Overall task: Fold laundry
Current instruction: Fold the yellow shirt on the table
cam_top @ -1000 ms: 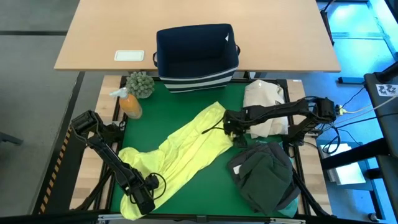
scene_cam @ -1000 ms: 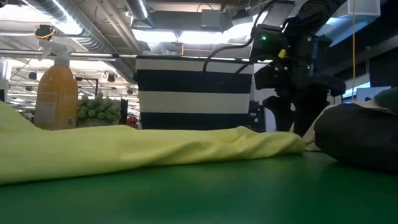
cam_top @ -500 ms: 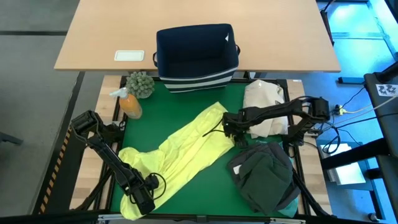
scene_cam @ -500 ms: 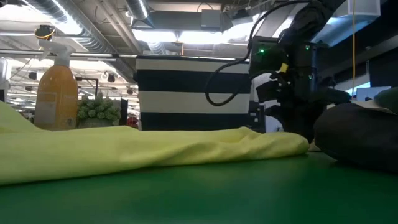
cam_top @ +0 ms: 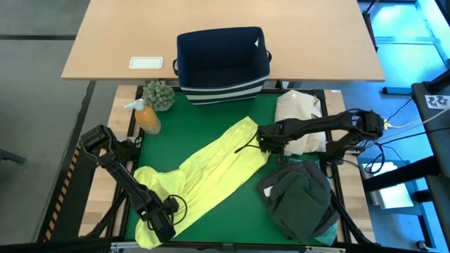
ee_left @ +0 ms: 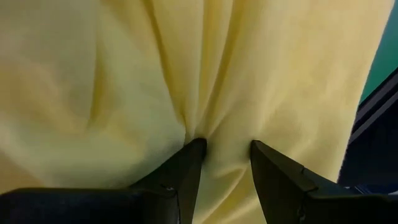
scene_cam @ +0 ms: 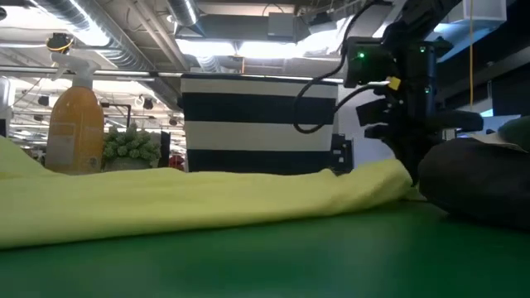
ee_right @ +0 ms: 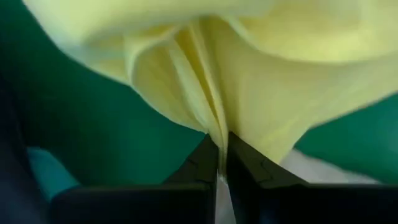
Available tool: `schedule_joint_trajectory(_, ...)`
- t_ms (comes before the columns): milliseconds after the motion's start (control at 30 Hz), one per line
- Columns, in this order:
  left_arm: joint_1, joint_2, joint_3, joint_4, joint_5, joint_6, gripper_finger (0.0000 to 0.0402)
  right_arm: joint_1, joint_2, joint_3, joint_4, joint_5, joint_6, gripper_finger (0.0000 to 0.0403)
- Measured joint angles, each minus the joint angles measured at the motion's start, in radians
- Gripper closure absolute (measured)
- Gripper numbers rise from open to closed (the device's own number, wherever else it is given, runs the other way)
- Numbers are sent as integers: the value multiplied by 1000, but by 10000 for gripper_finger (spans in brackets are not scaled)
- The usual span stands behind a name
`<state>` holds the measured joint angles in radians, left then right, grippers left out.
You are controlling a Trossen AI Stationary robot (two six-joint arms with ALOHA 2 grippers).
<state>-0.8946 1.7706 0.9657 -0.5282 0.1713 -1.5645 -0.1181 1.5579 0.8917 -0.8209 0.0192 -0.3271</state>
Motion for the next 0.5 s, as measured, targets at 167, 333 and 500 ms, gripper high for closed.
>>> schedule_joint_trajectory(167, -4, 0, 0, -1, 1, -4, 265, -1, -7, 0, -103, 26, 4, 398)
schedule_joint_trajectory(333, -4, 0, 0, -2, 1, -4, 265, -1, -7, 0, -132, 58, 5, 382)
schedule_joint_trajectory(500, -4, 0, 0, -2, 2, -4, 265, -2, -7, 0, -122, 67, 6, 365)
